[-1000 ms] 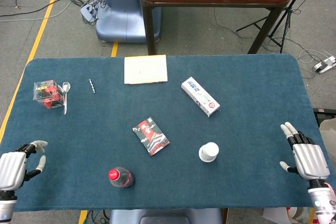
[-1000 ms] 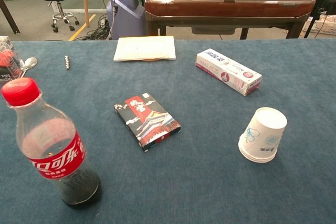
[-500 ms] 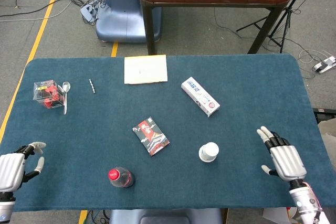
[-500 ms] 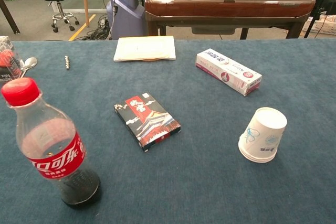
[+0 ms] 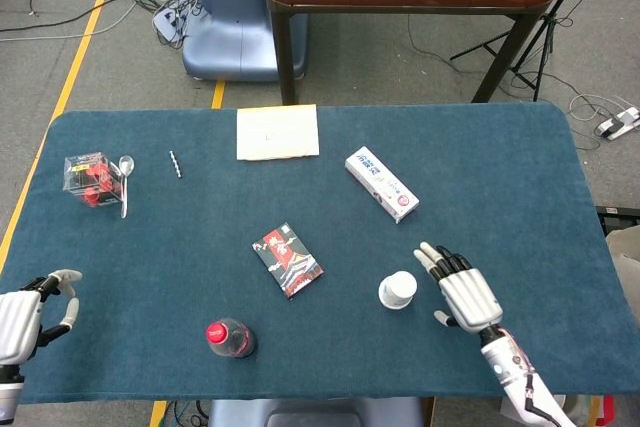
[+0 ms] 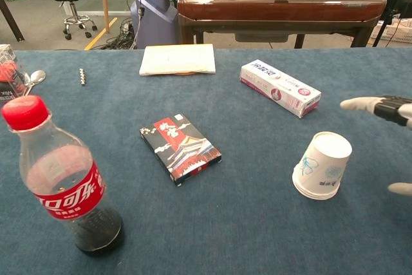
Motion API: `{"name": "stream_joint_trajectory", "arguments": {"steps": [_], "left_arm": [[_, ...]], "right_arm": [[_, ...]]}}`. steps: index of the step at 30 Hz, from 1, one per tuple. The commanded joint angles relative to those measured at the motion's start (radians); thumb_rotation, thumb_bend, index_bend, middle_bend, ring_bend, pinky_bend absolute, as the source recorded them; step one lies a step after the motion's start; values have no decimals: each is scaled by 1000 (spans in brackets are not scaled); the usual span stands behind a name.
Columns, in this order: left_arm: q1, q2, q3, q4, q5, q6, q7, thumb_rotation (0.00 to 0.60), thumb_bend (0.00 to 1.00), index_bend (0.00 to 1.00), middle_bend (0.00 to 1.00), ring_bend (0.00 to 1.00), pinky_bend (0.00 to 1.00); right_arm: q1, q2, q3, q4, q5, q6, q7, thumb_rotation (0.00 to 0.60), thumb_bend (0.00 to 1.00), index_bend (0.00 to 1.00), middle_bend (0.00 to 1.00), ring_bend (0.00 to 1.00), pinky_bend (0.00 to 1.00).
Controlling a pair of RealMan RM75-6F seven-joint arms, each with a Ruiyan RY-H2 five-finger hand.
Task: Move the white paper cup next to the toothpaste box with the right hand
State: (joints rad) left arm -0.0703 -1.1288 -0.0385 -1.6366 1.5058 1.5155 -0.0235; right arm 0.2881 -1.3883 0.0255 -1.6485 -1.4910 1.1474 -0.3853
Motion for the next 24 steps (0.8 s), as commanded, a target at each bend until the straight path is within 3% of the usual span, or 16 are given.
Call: {"name": "stream_joint_trajectory", "arguments": {"steps": [1,24], "left_arm": [[1,4,-1,-1,-4,-3,-7,600,456,368,522,464,677],[3,19,-3,-6,-16,-13,-29,600,456,366,536,470,677]], "right_arm": [[30,-45,12,29,-9,-17,-14,600,0,36,57,40,191],[126,-181,44,172,61,-85,-11,600,0,35,48,36,178]]}}
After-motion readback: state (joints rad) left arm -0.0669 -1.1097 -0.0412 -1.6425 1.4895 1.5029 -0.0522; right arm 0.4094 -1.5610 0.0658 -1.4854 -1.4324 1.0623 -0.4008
